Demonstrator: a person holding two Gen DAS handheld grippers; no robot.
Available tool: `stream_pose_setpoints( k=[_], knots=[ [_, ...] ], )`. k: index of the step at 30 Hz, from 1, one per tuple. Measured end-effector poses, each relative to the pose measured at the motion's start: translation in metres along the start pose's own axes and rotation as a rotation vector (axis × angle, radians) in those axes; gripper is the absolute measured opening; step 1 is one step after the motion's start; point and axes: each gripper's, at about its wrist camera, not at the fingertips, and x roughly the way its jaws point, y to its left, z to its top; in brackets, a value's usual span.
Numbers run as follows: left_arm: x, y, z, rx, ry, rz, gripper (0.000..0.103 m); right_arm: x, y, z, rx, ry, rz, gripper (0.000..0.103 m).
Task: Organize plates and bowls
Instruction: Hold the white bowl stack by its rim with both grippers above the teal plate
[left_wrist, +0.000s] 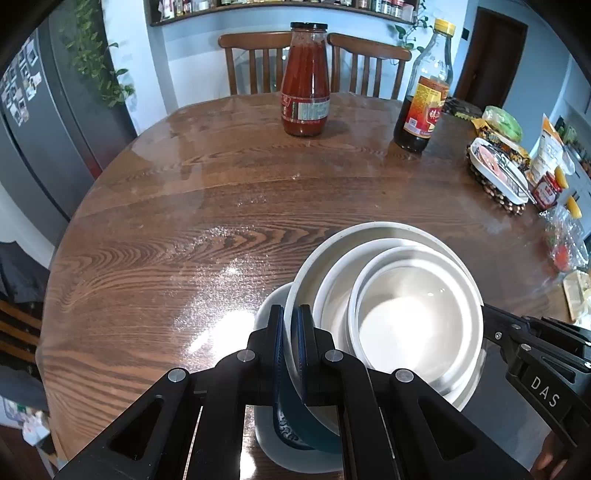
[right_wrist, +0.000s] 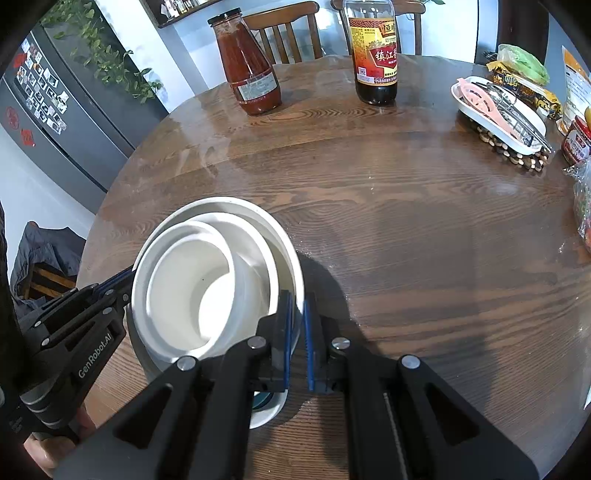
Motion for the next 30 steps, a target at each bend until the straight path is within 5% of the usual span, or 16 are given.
stream_pose_setpoints(
  k=[30],
  knots=[
    [-0.0008, -0.0027, -0.0018, 0.024, 0.0, 0.022, 0.004, 0.0005, -0.0009, 0.0006, -0.001, 0.002, -0.008, 0.01]
  ],
)
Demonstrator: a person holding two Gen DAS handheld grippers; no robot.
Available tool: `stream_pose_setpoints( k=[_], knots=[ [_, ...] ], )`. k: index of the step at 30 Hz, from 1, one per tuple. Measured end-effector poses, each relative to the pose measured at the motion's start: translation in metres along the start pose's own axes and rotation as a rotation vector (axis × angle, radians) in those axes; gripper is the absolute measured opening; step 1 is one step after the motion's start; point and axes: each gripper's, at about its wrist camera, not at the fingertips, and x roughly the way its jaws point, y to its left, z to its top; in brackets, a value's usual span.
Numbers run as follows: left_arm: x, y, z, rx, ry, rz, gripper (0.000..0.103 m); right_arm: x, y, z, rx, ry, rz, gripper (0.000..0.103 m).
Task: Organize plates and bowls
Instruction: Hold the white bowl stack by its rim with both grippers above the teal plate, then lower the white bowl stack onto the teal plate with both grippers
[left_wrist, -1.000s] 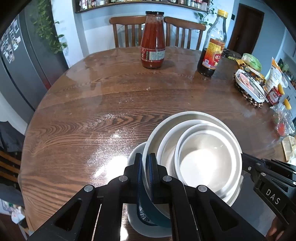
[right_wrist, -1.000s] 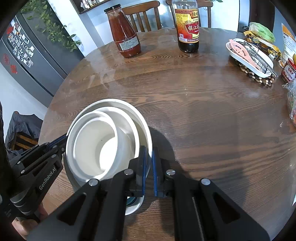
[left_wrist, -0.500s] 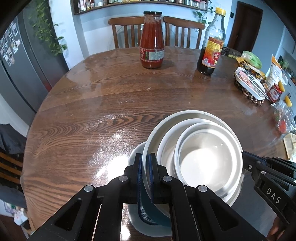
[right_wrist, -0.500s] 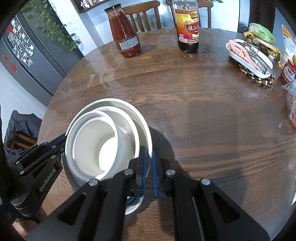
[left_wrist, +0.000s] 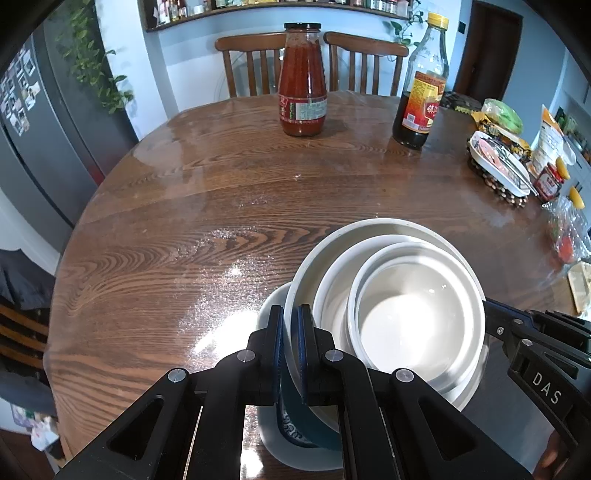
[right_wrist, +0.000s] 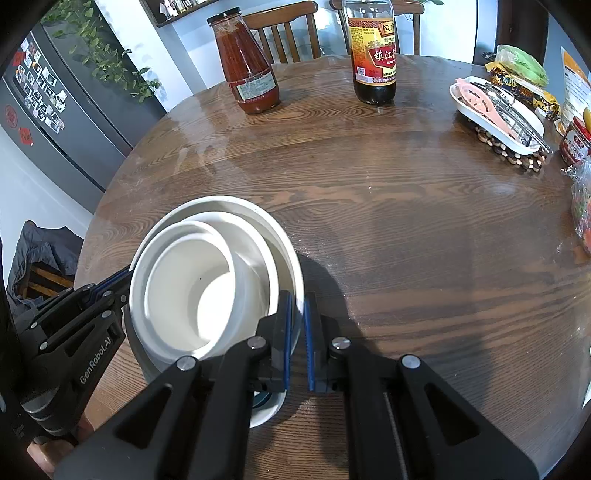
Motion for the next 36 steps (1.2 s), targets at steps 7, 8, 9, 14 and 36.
stream_pose_setpoints(
  k=[7, 8, 9, 14, 36],
  knots=[
    [-0.0004, -0.0004, 0.0002, 0.0, 0.002, 0.0, 0.004, 0.0, -0.0004, -0.0005, 0.002, 0.001, -0.003, 0.01],
    [-0.0004, -0.0003, 0.0003, -0.002, 0.003, -0.001, 0.004, 0.0001, -0.0004, -0.0005, 0.002, 0.001, -0.004, 0.01],
    [-0.0002, -0.0005, 0.0004, -0.003, 0.005, -0.001, 0.004, -0.0001, -0.0004, -0.0005, 0.002, 0.001, -0.005, 0.01],
    [-0.0006, -0.0002, -0.0001, -0.002, 0.008, 0.0, 0.004, -0.0006, 0.0005, -0.0015, 0.0, 0.003, -0.01, 0.01],
    [-0.0012, 0.0011, -0.0013, -0.01, 0.013, -0.002, 0.004, -0.0018, 0.0047, -0.0035, 0.003, 0.01, -0.008, 0.01]
  ],
)
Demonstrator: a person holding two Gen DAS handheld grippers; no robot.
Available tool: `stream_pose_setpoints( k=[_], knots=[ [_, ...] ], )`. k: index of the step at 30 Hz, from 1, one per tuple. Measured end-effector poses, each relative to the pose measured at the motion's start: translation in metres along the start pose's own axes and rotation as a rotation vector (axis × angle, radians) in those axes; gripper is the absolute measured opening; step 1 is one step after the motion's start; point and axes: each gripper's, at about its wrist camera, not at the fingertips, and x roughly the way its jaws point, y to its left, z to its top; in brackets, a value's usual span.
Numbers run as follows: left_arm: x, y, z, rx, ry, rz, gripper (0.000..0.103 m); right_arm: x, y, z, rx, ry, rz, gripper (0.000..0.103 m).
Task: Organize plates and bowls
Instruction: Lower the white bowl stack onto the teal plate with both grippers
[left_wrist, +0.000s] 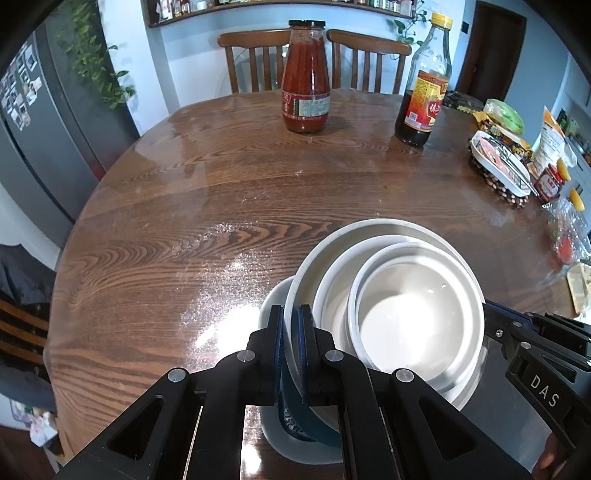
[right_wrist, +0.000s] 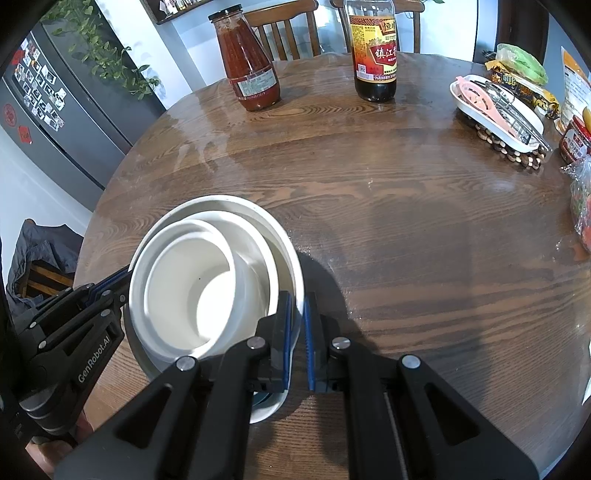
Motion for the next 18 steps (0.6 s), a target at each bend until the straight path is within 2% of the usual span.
stream_pose_setpoints(
  k=[18],
  knots=[
    [-0.0025, 0.0013, -0.0024, 0.0, 0.002, 0.007, 0.004, -0.0003, -0.0004, -0.0014, 0.015, 0.001, 0.01, 0.01]
  ],
)
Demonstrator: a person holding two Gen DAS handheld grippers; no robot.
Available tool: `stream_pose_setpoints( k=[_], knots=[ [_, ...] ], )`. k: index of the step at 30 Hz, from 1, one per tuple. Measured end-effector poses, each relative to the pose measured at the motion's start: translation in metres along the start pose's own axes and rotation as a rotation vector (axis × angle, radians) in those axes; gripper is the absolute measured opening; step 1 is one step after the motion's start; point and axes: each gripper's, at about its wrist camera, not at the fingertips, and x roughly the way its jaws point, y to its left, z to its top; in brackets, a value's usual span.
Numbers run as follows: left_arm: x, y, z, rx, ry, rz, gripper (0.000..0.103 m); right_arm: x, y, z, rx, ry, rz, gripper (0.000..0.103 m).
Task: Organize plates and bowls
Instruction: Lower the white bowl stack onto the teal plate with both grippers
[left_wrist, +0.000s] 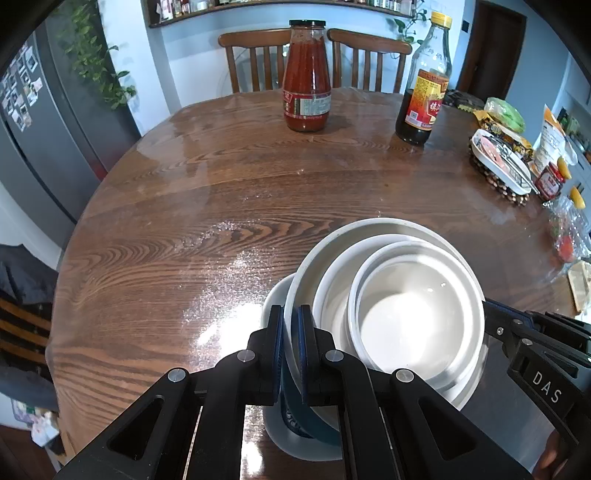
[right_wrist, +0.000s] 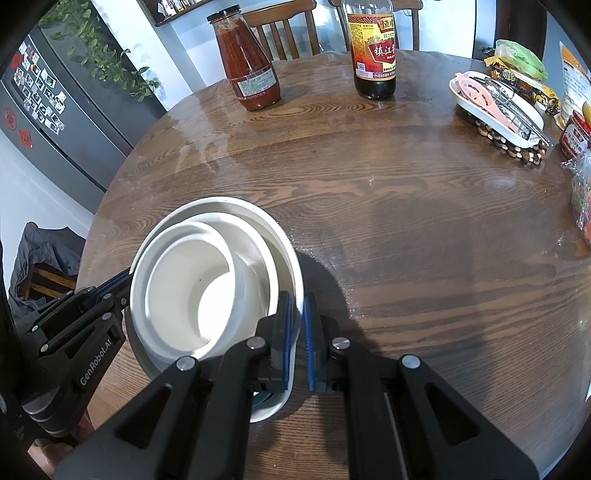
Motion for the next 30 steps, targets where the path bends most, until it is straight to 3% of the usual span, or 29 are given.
stream_pose_setpoints(
  k=[30],
  knots=[
    [-0.0073, 0.0019, 0.0026, 0.013, -0.018, 0.021, 0.004, -0.0029, 0.0051, -0.002, 0.006, -0.002, 0.004, 0.01]
  ],
)
